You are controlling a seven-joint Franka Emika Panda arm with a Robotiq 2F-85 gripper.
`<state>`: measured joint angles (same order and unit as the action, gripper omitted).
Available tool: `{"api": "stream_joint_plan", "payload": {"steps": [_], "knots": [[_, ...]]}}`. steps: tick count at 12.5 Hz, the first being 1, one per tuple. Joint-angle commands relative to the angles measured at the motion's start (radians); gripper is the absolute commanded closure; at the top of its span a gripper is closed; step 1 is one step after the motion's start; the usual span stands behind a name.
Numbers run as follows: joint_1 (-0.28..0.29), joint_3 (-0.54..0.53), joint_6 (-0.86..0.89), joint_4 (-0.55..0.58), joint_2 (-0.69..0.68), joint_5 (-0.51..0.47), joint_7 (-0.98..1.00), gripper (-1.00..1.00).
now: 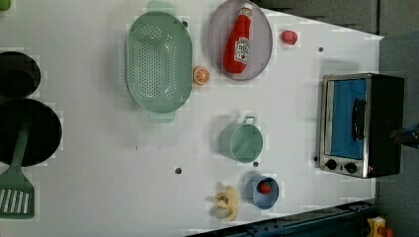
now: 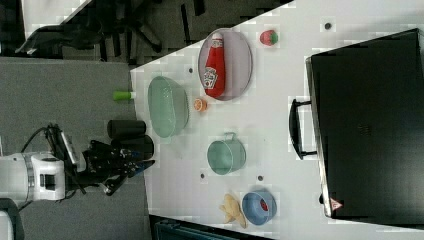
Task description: Flap open oven.
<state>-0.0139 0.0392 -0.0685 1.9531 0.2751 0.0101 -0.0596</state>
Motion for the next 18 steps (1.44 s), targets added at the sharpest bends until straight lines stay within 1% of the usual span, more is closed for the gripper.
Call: {"api": "stream_joint_plan", "payload": {"steps": [1,3,6,8,10,15,18], "knots": [[-0.011,0.034,0.003,0.028,0.003,0.008,0.053,0.65],[-0.011,0.044,-0.016,0.068,-0.003,0.039,0.125,0.65],[-0.014,0.077,-0.145,0.145,-0.004,0.093,0.327,0.65],[-0.02,0.124,-0.243,0.193,-0.006,0.095,0.455,0.65],[-0.027,0.186,-0.298,0.224,-0.02,0.095,0.593,0.65],[-0.029,0.325,-0.44,0.228,-0.113,0.095,1.07,0.65],[-0.032,0.379,-0.537,0.227,-0.182,0.095,1.196,0.65]]}}
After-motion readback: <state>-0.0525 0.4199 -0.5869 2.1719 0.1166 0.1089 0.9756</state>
